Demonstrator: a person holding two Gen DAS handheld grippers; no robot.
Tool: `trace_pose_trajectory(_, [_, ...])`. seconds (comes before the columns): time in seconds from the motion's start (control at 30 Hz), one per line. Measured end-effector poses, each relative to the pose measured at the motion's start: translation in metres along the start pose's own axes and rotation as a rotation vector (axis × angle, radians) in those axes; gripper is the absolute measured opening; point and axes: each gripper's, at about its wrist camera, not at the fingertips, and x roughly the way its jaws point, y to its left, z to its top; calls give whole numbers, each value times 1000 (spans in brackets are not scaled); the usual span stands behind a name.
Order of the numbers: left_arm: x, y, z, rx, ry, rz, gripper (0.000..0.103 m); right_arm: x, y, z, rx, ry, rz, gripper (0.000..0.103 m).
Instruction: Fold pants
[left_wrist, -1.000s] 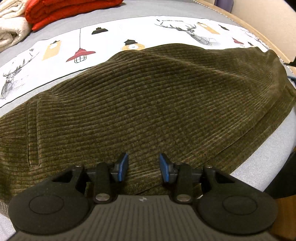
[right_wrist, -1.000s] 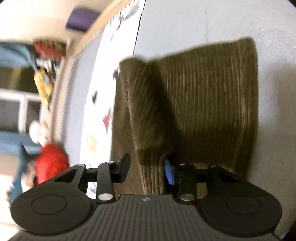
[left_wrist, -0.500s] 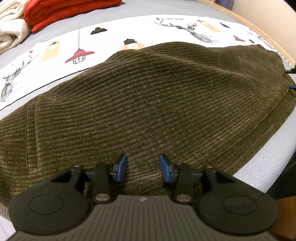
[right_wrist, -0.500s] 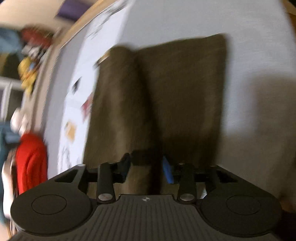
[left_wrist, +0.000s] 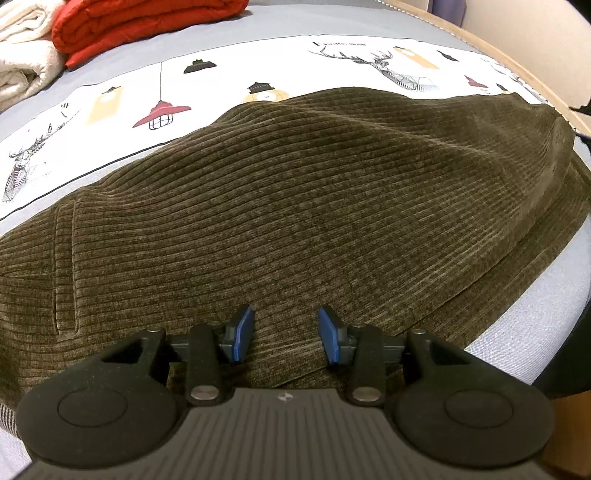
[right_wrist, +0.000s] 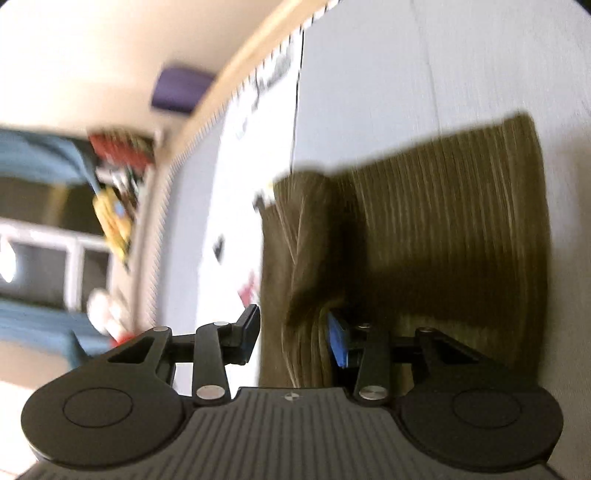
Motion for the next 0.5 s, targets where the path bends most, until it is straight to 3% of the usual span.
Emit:
trace_pose_trajectory(0.07, [1,0,1,2,2,1,44,-6,-4,16,11,-46,34,43])
trace_pose_trajectory(0.17, [2,0,2,-2,7,3,44,-1,-8,26,-3,-35,14,43])
trace_pose_trajectory(0.23, [1,2,4,-13,9,-1,44,-5,-12,30,-29,-5,-42,43])
trace_pose_trajectory(0.3, [-2,5,5,-39,1,-7,44,-7,-16,26,-51,-10,-158,43])
trace_pose_trajectory(0.4, [-13,2,9,-27,-88,-37,44,-10,-17,12,-32,10,-318,43])
trace_pose_trajectory(0.5, [-23,-9,11,25,-169,-106,44,-10,-13,-15,-87,130,-337,43])
